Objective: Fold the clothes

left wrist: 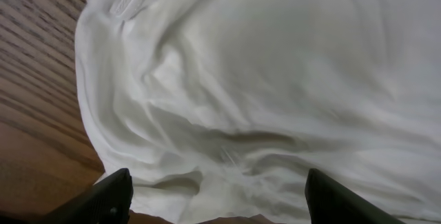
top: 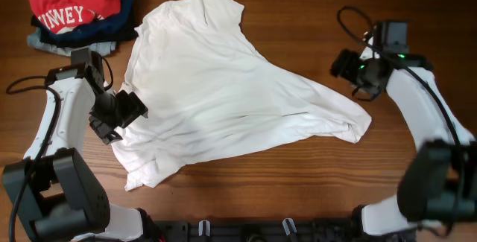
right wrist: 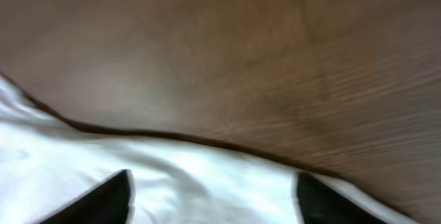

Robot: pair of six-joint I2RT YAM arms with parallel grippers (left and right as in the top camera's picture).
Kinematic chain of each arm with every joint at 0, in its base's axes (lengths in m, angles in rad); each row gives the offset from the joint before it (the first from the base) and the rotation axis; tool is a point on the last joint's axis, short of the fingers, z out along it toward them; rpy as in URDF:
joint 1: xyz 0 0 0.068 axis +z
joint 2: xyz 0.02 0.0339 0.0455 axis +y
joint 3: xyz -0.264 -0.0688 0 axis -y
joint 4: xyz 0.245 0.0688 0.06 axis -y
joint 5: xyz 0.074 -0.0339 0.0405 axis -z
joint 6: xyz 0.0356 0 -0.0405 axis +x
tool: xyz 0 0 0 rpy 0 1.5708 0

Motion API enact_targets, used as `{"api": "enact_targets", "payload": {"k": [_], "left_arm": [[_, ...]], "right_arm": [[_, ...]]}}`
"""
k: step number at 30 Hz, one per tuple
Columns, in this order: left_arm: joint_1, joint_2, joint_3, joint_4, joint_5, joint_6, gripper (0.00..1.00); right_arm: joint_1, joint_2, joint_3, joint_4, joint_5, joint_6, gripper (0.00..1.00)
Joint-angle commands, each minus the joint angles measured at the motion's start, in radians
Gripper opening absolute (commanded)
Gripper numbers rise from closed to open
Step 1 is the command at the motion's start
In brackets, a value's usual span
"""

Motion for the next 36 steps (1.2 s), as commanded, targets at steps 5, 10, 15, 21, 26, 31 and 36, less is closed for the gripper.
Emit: {"api": "enact_targets", "payload": {"k": [5, 10, 15, 21, 26, 31, 36], "left_arm": [[-0.004, -0.011, 0.000, 0.003, 0.005, 0.002, 0.80], [-0.004, -0.011, 0.000, 0.003, 0.005, 0.002, 0.80], [-0.004, -0.011, 0.000, 0.007, 0.005, 0.002, 0.80], [-0.004, -0.011, 0.000, 0.007, 0.005, 0.002, 0.80], [-0.004, -0.011, 0.000, 0.007, 0.005, 0.002, 0.80], [-0.004, -0.011, 0.000, 0.007, 0.005, 0.002, 0.81], [-0.004, -0.011, 0.000, 0.011, 0.005, 0.002, 0.81]], "right_arm": [[0.005, 0.132, 0.003, -0.075, -0.058, -0.014, 0.11], [0.005, 0.143, -0.004, -0.121, -0.058, 0.016, 0.08], [0.005, 0.147, -0.030, -0.113, -0.061, 0.048, 0.07], [0.005, 0.217, -0.034, -0.079, -0.060, 0.067, 0.04], [0.005, 0.293, -0.034, 0.013, -0.060, 0.092, 0.04], [-0.019, 0.352, -0.033, 0.145, 0.014, 0.143, 0.04], [-0.085, 0.432, 0.030, 0.257, 0.019, 0.151, 0.04]]}}
